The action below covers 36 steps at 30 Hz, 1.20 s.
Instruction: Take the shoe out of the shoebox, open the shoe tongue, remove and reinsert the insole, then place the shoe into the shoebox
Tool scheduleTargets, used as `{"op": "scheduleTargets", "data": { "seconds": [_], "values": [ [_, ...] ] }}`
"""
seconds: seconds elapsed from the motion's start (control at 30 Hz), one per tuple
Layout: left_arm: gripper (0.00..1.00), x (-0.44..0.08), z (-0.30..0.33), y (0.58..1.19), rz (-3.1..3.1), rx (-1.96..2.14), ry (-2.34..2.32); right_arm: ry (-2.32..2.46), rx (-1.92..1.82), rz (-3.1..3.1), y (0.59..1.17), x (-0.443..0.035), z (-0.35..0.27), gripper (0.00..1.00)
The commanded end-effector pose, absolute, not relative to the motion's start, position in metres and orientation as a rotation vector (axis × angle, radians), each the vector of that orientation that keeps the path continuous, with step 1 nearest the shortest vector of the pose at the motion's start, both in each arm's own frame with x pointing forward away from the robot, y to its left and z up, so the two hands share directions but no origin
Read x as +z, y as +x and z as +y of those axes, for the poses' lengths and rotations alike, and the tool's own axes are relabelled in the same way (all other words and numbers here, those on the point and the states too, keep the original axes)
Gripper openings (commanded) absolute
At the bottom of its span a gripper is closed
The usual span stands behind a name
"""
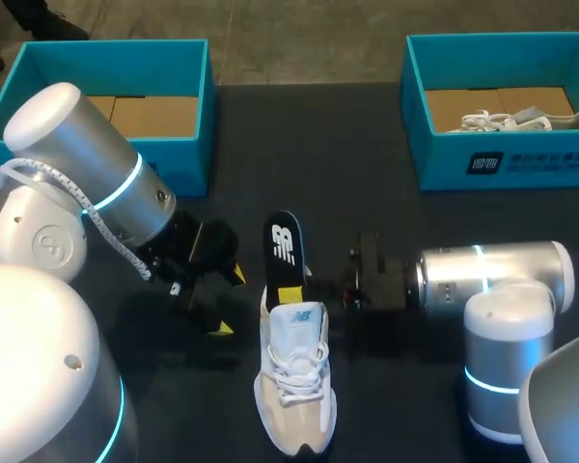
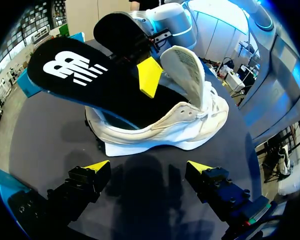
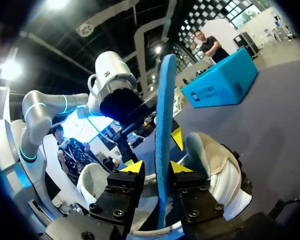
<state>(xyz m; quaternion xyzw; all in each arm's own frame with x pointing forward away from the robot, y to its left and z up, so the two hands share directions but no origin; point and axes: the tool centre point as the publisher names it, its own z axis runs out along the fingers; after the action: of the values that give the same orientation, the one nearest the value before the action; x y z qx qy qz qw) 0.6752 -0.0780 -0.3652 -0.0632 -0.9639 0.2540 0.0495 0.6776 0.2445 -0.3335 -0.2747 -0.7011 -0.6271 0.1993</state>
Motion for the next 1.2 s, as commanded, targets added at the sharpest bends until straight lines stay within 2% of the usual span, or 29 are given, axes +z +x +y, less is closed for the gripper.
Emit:
{"op": "scheduleTargets", "data": {
  "seconds": [0.03,0.3,0.4,0.47,1.2],
  "values": [
    [1.00,-0.366,-0.078,0.674,-2.939,0.772,-0.191,-0.760,-1.769,-1.969,0.682,-0.328,0.245,0.30],
    [1.00,-0.366,-0.078,0.674,-2.939,0.772,-0.191,-0.748,-1.822,-1.952,0.692,-0.322,0.243,0.23],
    [1.00,-0.366,-0.078,0.674,-2.939,0.772,-0.191,-0.758,-1.835,-1.936,0.696,-0.323,0.243,0.16],
    [1.00,-0.366,-0.078,0.674,-2.939,0.772,-0.191,-0.765,-1.844,-1.923,0.697,-0.324,0.243,0.01],
    [1.00,-0.366,-0.078,0.674,-2.939,0.772,-0.191,-0.840,-1.721,-1.874,0.677,-0.345,0.242,0.00]
  ]
}}
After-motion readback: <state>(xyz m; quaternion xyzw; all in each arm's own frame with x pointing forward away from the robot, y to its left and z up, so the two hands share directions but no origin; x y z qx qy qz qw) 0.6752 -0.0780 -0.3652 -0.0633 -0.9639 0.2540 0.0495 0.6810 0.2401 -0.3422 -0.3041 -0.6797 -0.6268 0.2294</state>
